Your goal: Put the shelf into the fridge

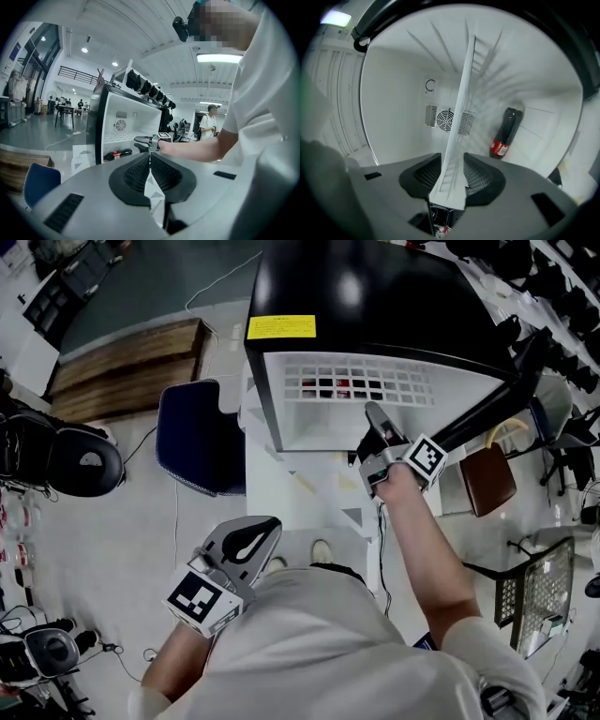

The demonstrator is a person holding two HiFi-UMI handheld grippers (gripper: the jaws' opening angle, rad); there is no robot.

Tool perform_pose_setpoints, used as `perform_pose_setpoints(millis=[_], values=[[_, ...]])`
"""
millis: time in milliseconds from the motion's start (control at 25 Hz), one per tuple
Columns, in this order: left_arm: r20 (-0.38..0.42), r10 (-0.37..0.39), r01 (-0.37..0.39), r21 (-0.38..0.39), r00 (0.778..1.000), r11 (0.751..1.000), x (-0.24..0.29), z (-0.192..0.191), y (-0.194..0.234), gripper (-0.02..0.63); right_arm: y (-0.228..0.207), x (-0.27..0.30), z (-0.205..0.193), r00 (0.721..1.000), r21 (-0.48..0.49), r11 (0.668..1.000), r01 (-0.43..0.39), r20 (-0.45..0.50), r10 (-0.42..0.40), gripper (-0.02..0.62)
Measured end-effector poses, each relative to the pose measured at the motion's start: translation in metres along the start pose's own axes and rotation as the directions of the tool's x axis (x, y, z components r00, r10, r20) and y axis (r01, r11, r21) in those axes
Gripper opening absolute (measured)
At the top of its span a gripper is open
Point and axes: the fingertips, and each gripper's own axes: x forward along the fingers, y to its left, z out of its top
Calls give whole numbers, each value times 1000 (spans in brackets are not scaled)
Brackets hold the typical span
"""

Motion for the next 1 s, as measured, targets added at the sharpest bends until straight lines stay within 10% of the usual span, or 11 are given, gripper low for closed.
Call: perform_pose_setpoints(millis=[600, 1000], values=[[9, -121, 121, -12, 993, 993, -42, -22, -5, 23, 27, -122, -98, 982, -300, 940, 161, -46, -183, 46], [12, -184, 184, -20, 983, 983, -68, -41, -6, 23, 79, -179, -167, 973, -664, 742, 88, -101, -205, 18]])
